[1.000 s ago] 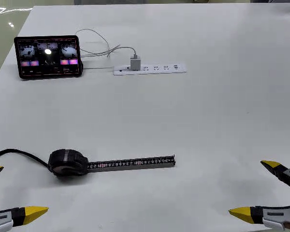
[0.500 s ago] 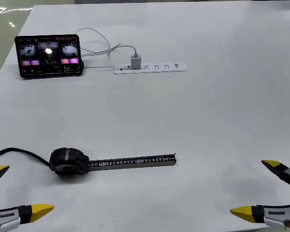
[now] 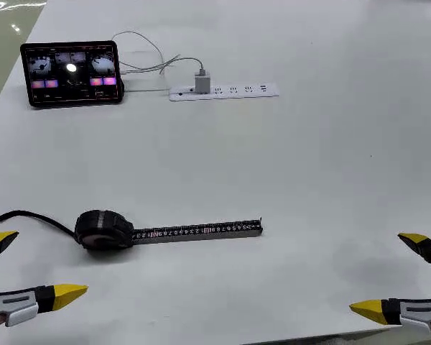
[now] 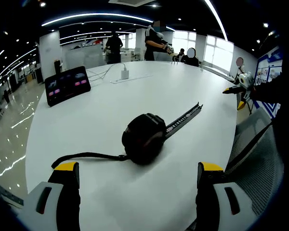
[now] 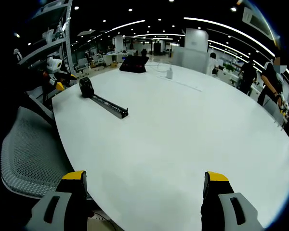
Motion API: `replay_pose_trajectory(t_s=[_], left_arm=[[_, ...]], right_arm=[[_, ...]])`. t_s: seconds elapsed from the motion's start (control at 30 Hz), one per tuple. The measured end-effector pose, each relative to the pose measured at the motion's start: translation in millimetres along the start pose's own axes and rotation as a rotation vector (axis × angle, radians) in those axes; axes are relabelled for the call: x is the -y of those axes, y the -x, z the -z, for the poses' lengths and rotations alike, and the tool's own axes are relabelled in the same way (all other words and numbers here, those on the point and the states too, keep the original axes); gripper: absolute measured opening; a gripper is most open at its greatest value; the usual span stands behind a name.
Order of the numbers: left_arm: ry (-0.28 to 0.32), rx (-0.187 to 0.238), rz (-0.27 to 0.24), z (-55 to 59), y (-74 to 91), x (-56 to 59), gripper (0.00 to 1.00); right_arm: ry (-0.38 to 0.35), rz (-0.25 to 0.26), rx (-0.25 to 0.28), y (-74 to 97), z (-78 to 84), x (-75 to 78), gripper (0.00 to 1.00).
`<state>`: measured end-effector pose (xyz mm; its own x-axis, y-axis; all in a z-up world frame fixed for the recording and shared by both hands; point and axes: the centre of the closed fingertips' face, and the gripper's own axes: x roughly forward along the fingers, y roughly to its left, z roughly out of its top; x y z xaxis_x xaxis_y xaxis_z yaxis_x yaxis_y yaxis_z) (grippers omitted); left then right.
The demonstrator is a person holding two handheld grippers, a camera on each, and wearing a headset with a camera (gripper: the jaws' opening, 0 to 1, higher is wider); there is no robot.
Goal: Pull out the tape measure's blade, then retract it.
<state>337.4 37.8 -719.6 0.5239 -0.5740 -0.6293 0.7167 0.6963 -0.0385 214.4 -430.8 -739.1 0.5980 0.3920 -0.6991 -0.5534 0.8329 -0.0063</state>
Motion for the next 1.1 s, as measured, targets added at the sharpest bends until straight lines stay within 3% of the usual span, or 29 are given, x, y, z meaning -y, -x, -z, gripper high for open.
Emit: replay_pose_trajectory(t_s=[0.17, 0.33, 0.57, 1.1], left_arm=[[0.004, -0.004, -0.007, -4.7, -5.3, 0.5, 0.99], [-0.002, -0.035, -0.024, -0.3, -11.1, -1.0, 0.99], [0.010, -0.009, -0.035, -12.0, -16.0, 0.8, 0.99], [0.086, -0.009, -0.080, -17.4, -24.2, -4.2, 0.99]], right_arm=[[0.021, -0.013, -0.006, -3.2, -9.4, 3.8, 0.99], [0.057, -0.039, -0.010, -11.9, -18.9, 4.7, 0.99], [0.101, -0.076, -0.035, -25.3, -29.0, 2.9, 0.99], [0.187, -0.147, -0.077, -36.2, -49.0, 2.4, 0.99]])
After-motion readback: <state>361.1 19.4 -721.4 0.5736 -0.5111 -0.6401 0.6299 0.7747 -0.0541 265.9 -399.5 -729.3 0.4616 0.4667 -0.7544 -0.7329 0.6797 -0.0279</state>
